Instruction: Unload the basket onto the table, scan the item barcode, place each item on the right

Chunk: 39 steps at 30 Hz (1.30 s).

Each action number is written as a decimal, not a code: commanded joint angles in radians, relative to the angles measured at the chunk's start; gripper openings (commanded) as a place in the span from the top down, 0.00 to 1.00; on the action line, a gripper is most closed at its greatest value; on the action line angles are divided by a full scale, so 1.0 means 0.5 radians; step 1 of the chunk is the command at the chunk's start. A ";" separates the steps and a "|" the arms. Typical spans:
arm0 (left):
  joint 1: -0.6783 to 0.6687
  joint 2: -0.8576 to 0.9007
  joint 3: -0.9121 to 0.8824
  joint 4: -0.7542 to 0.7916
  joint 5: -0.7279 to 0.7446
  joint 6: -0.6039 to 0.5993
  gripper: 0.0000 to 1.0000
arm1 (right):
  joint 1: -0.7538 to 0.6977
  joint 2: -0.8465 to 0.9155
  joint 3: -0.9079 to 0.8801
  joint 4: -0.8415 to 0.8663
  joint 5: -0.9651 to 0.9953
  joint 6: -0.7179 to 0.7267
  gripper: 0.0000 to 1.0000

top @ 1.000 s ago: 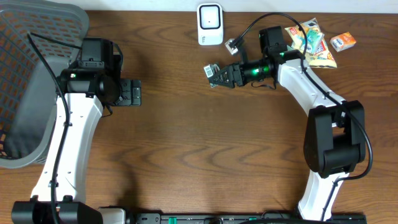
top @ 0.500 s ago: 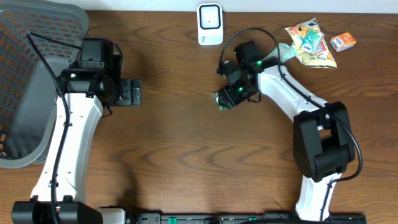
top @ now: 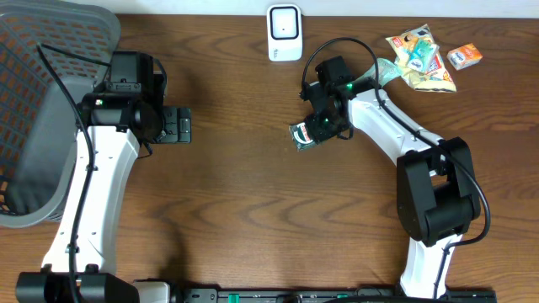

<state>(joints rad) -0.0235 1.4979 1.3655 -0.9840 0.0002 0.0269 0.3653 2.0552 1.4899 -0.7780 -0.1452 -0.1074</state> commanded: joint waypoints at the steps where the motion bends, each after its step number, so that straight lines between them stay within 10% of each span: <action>1: -0.001 0.011 -0.014 -0.002 -0.018 0.013 0.02 | 0.006 -0.031 0.046 -0.002 -0.113 0.079 0.57; 10: -0.001 0.011 -0.014 -0.002 -0.018 0.013 0.03 | 0.024 -0.096 0.095 -0.044 -0.665 0.079 0.98; 39: -0.001 0.011 -0.014 -0.002 -0.018 0.012 0.02 | 0.223 0.014 -0.024 -0.114 0.019 0.363 0.94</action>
<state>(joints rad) -0.0235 1.4979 1.3655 -0.9840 0.0002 0.0269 0.4915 2.0552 1.4849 -0.8291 -0.1684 0.0349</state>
